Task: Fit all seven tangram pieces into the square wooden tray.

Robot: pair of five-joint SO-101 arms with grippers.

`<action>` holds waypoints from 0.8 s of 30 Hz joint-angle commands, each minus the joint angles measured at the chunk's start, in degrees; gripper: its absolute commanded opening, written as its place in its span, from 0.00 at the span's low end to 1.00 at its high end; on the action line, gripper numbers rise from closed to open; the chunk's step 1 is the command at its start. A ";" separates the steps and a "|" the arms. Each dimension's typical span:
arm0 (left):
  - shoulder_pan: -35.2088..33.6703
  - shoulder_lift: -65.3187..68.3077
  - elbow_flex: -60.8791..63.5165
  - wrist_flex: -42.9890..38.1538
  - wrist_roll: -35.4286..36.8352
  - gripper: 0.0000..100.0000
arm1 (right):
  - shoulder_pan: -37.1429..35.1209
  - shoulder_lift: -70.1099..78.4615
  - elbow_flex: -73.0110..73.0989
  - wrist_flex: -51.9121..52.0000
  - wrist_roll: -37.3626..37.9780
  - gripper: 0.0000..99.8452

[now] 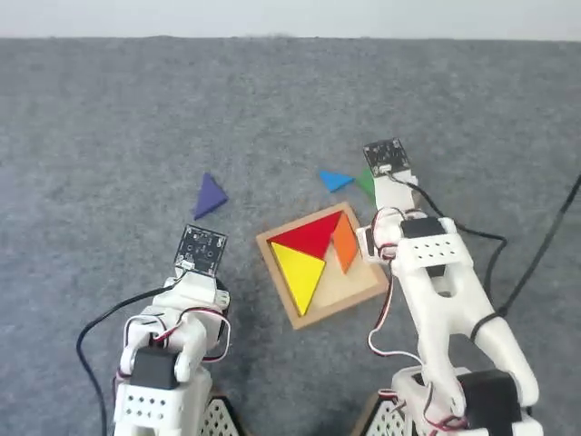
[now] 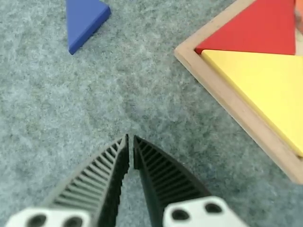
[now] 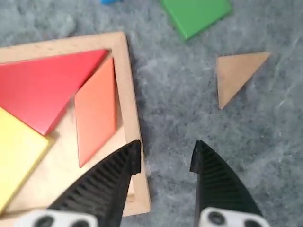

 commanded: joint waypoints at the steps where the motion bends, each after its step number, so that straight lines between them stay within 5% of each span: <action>1: 0.00 -0.97 -0.57 0.09 -0.09 0.02 | -0.48 -3.12 -0.44 -1.27 -0.44 0.18; 24: 0.44 -1.05 -0.57 -0.35 0.09 0.02 | -0.40 -2.59 -0.26 -1.19 -0.26 0.18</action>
